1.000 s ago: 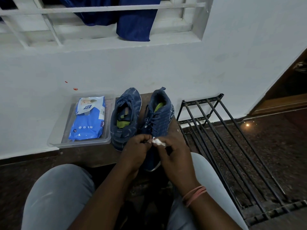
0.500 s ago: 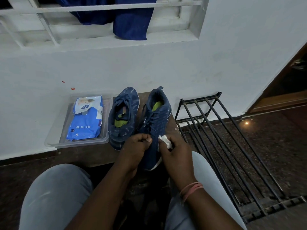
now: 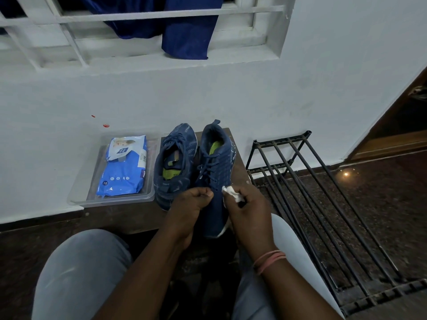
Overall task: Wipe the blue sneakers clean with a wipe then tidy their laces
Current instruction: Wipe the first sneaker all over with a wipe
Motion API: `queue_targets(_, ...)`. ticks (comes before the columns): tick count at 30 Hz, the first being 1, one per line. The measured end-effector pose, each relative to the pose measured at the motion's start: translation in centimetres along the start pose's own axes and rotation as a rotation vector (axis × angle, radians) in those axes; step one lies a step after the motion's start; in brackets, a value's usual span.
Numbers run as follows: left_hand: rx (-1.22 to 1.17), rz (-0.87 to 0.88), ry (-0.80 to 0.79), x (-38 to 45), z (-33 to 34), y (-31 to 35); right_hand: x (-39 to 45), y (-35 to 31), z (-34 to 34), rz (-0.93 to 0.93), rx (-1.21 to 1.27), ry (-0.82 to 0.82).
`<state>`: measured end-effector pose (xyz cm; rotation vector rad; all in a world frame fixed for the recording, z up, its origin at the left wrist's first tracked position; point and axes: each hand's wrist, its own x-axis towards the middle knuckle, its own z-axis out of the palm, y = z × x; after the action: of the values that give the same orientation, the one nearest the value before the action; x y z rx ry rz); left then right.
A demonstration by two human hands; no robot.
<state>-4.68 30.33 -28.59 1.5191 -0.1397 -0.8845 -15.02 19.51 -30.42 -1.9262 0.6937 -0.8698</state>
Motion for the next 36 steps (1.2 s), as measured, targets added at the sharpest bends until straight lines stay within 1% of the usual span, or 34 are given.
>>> queue_targets(3, -0.064, -0.01, 0.011, 0.0, -0.2, 0.4, -1.2, -1.5, 0.1, -0.168, -0.053, -0.14)
queue_targets(4, -0.082, -0.013, 0.006, -0.1, -0.2, 0.5, -1.4, -1.6, 0.3, -0.194, -0.069, -0.165)
queue_targets(5, -0.083, -0.013, 0.002, -0.1, -0.2, 0.5, -1.2, -1.3, 0.4, -0.173, -0.069, -0.146)
queue_targets(7, -0.054, -0.004, 0.009, -0.1, -0.1, 0.2, -0.2, -0.1, 0.2, -0.051, -0.02, -0.036)
queue_targets(8, -0.041, -0.002, 0.017, 0.0, 0.1, 0.1, 0.1, 0.3, 0.1, -0.016, -0.003, -0.009)
queue_targets(9, -0.037, -0.004, 0.025, 0.0, 0.2, 0.1, 0.1, 0.2, 0.0, -0.025, 0.008, -0.013)
queue_targets(10, -0.039, -0.006, 0.026, 0.0, 0.2, 0.2, -0.2, -0.1, -0.1, -0.065, 0.018, -0.053)
queue_targets(12, -0.058, -0.018, 0.023, -0.2, 0.2, 0.7, -1.2, -1.3, 0.1, -0.148, 0.02, -0.171)
queue_targets(13, -0.055, -0.023, 0.017, -0.3, 0.2, 0.8, -1.4, -1.5, 0.4, -0.129, 0.022, -0.189)
queue_targets(14, -0.032, -0.027, 0.013, -0.4, 0.2, 0.8, -1.2, -1.3, 0.5, -0.067, 0.046, -0.159)
queue_targets(15, 0.0, -0.028, 0.009, -0.4, 0.2, 0.7, -0.9, -0.8, 0.6, 0.036, 0.099, -0.105)
queue_targets(18, 0.104, -0.048, 0.015, -0.4, 0.7, 0.1, 0.6, 0.8, -0.1, 0.349, 0.36, 0.044)
queue_targets(20, 0.209, -0.049, 0.023, -0.5, 1.1, -0.1, 1.0, 1.7, -0.9, 0.438, 0.399, 0.114)
queue_targets(23, 0.438, 0.05, 0.067, -0.6, 2.1, -0.2, 1.1, 2.1, -1.1, 0.528, 0.403, 0.142)
queue_targets(26, 0.614, 0.184, 0.19, -0.8, 3.1, -0.4, 1.7, 2.7, -1.4, 0.624, 0.46, 0.195)
queue_targets(28, 0.755, 0.308, 0.306, -0.8, 3.6, -0.7, 2.0, 3.3, -1.7, 0.659, 0.47, 0.204)
queue_targets(30, 0.848, 0.429, 0.388, -0.5, 4.2, -0.8, 1.9, 3.5, -1.6, 0.639, 0.43, 0.152)
queue_targets(32, 0.907, 0.504, 0.423, -0.1, 4.8, -0.8, 1.6, 3.2, -1.2, 0.605, 0.382, 0.095)
queue_targets(36, 0.991, 0.534, 0.427, 0.6, 5.1, -1.2, 1.5, 2.2, -1.1, 0.57, 0.416, 0.087)
